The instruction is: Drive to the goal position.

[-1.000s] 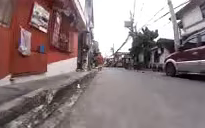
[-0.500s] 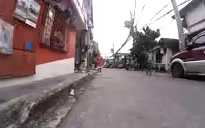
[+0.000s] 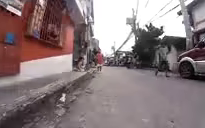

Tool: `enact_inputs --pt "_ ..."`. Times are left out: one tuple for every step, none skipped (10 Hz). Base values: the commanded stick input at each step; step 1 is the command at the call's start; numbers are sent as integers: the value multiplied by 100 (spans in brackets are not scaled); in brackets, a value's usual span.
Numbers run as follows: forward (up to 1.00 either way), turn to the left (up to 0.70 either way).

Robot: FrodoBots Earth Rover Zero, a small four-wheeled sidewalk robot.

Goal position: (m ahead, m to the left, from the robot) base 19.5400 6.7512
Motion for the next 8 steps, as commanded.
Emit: enact_inputs --pt "100 0" --pt "100 0" --pt "100 0" --pt "100 0" --pt "100 -24" --pt "100 -27" --pt "100 -3" --pt "100 0"
